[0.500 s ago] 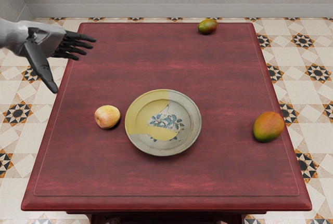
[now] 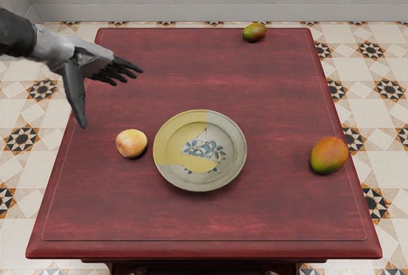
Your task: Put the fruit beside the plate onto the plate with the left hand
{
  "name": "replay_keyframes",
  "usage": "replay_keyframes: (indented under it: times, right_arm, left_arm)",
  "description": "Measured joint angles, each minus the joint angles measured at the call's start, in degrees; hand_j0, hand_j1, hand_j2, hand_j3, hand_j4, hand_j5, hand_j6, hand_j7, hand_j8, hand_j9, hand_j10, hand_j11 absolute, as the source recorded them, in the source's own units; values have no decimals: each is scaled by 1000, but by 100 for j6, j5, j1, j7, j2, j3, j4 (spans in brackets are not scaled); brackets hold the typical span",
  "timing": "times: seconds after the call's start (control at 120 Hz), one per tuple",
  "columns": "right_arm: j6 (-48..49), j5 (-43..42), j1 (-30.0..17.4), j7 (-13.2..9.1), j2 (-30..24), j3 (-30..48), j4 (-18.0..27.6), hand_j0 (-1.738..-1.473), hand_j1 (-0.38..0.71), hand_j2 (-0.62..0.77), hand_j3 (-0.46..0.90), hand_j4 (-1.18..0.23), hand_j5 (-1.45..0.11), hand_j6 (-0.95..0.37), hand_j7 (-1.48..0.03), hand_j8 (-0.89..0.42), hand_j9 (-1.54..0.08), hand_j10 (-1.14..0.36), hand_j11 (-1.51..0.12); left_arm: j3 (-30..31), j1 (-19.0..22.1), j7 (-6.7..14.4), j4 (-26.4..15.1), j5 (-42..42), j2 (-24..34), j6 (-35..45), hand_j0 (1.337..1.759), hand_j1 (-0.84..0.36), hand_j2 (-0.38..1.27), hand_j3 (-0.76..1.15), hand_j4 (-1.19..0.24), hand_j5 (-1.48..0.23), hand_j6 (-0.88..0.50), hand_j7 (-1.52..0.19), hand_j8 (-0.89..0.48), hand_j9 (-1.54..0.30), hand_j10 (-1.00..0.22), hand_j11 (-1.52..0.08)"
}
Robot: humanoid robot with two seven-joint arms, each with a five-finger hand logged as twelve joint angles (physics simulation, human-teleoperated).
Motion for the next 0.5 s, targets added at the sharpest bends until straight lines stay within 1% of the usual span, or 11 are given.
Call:
replay_keyframes:
  times: [0.05, 0.1, 0.15, 0.183, 0.225, 0.258, 0.342, 0.433, 0.45, 0.467, 0.5]
  right_arm:
    - [0, 0, 0, -1, 0, 0, -1, -1658, -322, -5, 0, -22, -29, -22, -29, -22, -29, -22, -29]
    - [0, 0, 0, -2, 0, -2, -1, -1658, -322, -5, 0, -22, -29, -23, -29, -22, -29, -22, -29]
    - [1, 0, 0, -1, 0, -2, -1, -1658, -322, -5, 0, -22, -29, -22, -29, -22, -29, -22, -29]
    - [1, 0, 0, -1, 0, -2, -1, -1658, -322, -5, 0, -22, -29, -22, -29, -22, -29, -22, -29]
    - [1, 0, 0, -2, 0, -2, 0, -1658, -322, -5, 0, -22, -29, -22, -29, -22, -29, -22, -29]
    - [1, 0, 0, -1, 0, -1, 0, -1658, -322, -5, 0, -22, -29, -23, -29, -23, -29, -22, -29]
    - [1, 0, 0, -1, 0, 0, 0, -1658, -322, -5, 0, -22, -29, -23, -29, -23, -29, -22, -29]
    - [1, 0, 0, -1, 0, -1, 0, -1658, -322, -5, 0, -22, -29, -22, -29, -22, -29, -22, -29]
    - [1, 0, 0, -1, 0, -1, 0, -1658, -322, -5, 0, -22, -29, -22, -29, -22, -29, -22, -29]
    - [1, 0, 0, -1, 0, 0, 0, -1658, -322, -5, 0, -22, -29, -22, -29, -22, -29, -22, -29]
    - [1, 0, 0, -1, 0, 0, 1, -1658, -322, -5, 0, -22, -29, -22, -29, -22, -29, -22, -29]
  left_arm:
    - [23, -400, 9, 3, 108, -336, 0, 1658, 349, 0, 0, -1, 0, -1, 0, -1, 0, 0, 0]
    - [171, -1009, 15, 0, 180, -456, 0, 1658, 349, 0, 0, 0, 0, 0, 0, 0, 0, 0, 0]
    - [472, -1192, 15, -10, 200, -938, 0, 1658, 349, 0, 0, 0, 0, 0, 0, 0, 0, 0, 0]
    - [720, -1262, 15, -23, 149, -1401, 0, 1658, 349, 0, 0, 0, 0, 0, 0, 0, 0, 0, 0]
    - [1106, -1471, 15, -93, -12, -1996, 0, 1658, 349, 0, 0, 0, 0, 0, 0, 0, 0, 0, 0]
    - [1352, -1640, 16, -152, -123, -2229, 0, 1658, 349, 0, 0, 0, 0, 0, 0, 0, 0, 0, 0]
    - [1684, -1885, 33, -230, -232, -2305, 0, 1658, 349, 0, 0, 0, 0, 0, 0, 0, 0, 0, 0]
    - [1835, -1871, 51, -261, -418, -2365, 0, 1658, 349, 0, 0, 0, 0, 0, 0, 0, 0, 0, 0]
    - [1849, -1841, 97, -267, -503, -2414, 0, 1658, 349, 0, 0, 0, 0, 0, 0, 0, 0, 0, 0]
    - [1860, -1770, 192, -277, -620, -2480, 0, 1658, 349, 0, 0, 0, 0, 0, 0, 0, 0, 0, 0]
    - [1869, -1714, 484, -337, -921, -2525, 0, 1658, 349, 0, 0, 0, 0, 0, 0, 0, 0, 0, 0]
